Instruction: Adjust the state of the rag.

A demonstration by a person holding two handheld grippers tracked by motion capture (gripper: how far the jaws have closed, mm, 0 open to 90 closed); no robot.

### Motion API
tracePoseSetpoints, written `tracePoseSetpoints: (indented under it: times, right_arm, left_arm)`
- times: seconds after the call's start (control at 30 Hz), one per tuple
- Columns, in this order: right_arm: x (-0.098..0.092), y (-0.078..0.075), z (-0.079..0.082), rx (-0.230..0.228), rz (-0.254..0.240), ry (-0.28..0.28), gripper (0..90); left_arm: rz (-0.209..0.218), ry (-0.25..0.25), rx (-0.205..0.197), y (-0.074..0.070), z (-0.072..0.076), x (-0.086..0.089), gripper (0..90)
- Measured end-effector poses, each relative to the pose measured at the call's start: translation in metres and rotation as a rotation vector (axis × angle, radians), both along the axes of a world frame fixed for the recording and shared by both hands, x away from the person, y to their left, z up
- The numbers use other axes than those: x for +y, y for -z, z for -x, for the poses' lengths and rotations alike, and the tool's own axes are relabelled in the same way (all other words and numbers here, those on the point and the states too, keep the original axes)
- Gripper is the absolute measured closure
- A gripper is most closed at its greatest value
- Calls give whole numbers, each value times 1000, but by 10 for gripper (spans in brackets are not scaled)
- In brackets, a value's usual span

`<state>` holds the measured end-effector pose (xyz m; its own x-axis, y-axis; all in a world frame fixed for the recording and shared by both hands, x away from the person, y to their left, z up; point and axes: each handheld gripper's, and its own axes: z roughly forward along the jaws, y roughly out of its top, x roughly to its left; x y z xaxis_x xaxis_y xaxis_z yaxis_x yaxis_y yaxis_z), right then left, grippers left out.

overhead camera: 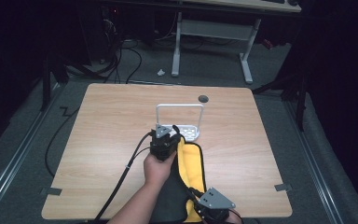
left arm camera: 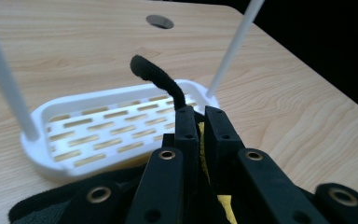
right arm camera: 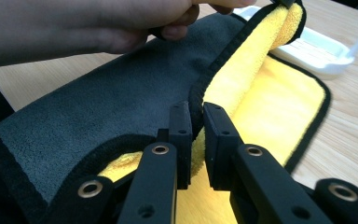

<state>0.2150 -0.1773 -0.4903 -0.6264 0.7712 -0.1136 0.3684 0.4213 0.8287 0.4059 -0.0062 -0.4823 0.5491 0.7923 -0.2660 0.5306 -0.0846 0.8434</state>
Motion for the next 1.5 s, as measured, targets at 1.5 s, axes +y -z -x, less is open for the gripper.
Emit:
tracePoseSetpoints:
  times: [1.5]
  right_arm:
    - [-10, 22, -104, 112, 79, 218, 836]
  left_arm:
    - [-142, 206, 65, 43, 82, 69, 659]
